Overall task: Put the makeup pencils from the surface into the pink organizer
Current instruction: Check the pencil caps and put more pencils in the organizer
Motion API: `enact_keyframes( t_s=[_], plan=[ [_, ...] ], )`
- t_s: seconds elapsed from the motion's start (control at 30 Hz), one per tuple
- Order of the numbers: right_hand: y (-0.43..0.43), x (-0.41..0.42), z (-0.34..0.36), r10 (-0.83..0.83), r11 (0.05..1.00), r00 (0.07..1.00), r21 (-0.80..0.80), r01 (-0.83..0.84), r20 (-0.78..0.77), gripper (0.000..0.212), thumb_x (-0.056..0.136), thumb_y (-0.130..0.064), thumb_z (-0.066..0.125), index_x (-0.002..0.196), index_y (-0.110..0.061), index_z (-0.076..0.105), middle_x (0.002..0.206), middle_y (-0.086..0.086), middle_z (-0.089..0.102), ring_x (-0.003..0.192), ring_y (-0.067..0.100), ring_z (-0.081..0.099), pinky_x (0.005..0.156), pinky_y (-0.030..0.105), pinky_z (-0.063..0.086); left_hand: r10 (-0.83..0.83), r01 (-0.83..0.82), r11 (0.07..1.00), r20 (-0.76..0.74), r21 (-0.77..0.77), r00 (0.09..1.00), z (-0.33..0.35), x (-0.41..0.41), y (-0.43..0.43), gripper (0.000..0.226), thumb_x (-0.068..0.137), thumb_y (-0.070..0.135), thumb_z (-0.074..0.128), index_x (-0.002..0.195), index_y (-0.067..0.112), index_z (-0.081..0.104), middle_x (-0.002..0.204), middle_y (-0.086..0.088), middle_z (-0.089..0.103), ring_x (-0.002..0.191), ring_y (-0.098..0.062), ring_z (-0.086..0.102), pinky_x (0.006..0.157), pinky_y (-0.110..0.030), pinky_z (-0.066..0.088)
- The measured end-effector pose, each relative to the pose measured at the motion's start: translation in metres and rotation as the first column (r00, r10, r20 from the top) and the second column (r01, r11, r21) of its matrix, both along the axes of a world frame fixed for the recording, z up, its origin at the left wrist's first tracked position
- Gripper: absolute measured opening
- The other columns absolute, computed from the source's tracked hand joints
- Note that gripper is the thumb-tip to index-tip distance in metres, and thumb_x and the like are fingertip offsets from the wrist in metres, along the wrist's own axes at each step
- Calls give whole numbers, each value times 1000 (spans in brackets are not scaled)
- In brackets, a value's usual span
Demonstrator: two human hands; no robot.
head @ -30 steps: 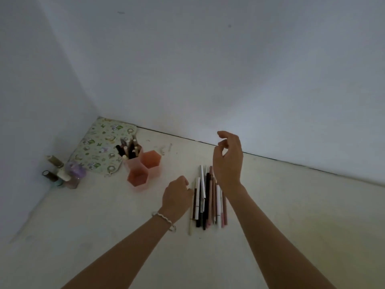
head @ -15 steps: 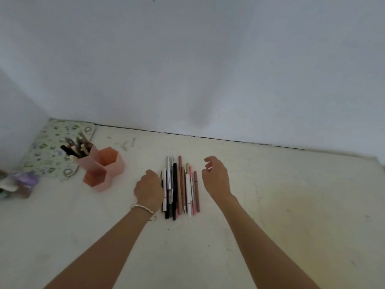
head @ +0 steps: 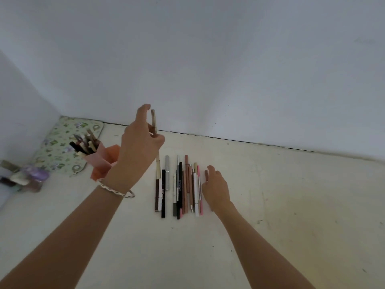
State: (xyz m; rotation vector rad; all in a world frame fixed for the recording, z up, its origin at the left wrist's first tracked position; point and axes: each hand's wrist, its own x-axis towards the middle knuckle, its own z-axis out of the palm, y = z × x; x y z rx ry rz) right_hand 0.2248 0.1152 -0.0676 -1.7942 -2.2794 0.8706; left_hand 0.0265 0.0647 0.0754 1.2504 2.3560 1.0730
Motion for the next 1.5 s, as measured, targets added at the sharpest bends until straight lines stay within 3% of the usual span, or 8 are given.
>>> enact_keyframes(
  t_s=[0.13, 0.27, 0.4, 0.67, 0.97, 1.13, 1.3, 1.5],
  plan=[
    [14, -16, 26, -113, 983, 946, 103, 150, -304, 53, 90, -5, 53, 141, -17, 43, 104, 2, 52, 74, 7, 52, 61, 11, 38, 106, -103, 961, 1, 256, 994, 13, -30, -17, 66, 84, 8, 67, 141, 29, 41, 83, 13, 58, 71, 1, 62, 61, -12, 49],
    [24, -49, 67, -121, 959, 748, 119, 259, -653, 52, 88, -4, 54, 133, -27, 45, 99, 0, 55, 70, 3, 55, 62, 14, 46, 341, -299, 823, 1, 483, 940, 19, -84, -45, 58, 82, 11, 60, 128, 42, 43, 91, 6, 62, 70, 7, 62, 62, -3, 48],
    [16, -94, 98, -23, 956, 629, 167, 243, -777, 53, 88, -2, 56, 132, -29, 45, 91, -12, 57, 77, 0, 58, 69, 12, 50, 437, -400, 786, 33, 471, 899, -2, -123, -72, 55, 83, 11, 57, 125, 43, 41, 92, 4, 62, 73, 0, 61, 71, -19, 55],
    [-25, -161, 120, 205, 956, 524, 285, 76, -827, 49, 86, 1, 53, 127, -25, 47, 92, -12, 55, 82, 8, 58, 75, 14, 50, 337, -288, 891, -88, 351, 937, -67, -129, -89, 51, 90, 7, 57, 139, 18, 45, 114, -10, 64, 96, -23, 64, 89, -45, 55],
    [-35, -200, 124, 255, 951, 497, 308, 27, -830, 51, 84, 5, 55, 126, -24, 47, 93, -5, 58, 83, 15, 60, 76, 17, 51, 393, -398, 618, 172, 678, 903, -21, -147, -92, 55, 88, 6, 60, 136, 30, 46, 101, -1, 67, 87, -12, 69, 75, -15, 56],
    [-40, -205, 124, 253, 950, 514, 312, 30, -819, 48, 84, 5, 55, 125, -17, 49, 92, -2, 59, 83, 11, 60, 75, 17, 51, 300, -293, 774, 82, 561, 950, -45, -142, -87, 48, 91, 3, 61, 133, 23, 48, 107, 4, 63, 89, -5, 65, 80, -15, 55],
    [-46, -206, 124, 234, 957, 519, 289, 26, -822, 47, 83, 4, 55, 125, -18, 49, 92, -2, 59, 81, 11, 60, 76, 17, 50, 296, -177, 911, -293, 372, 909, -81, -138, -101, 23, 87, 3, 66, 109, 3, 70, 115, -15, 63, 110, -30, 58, 97, -42, 50],
    [-57, -234, 130, 263, 954, 419, 298, 21, -869, 46, 87, 3, 56, 122, -25, 47, 95, -4, 58, 88, 10, 63, 80, 21, 53, 441, -345, 827, -131, 444, 888, -73, -148, -121, 34, 88, -2, 49, 120, 5, 58, 116, -13, 58, 107, -21, 53, 98, -12, 35]
  ],
)
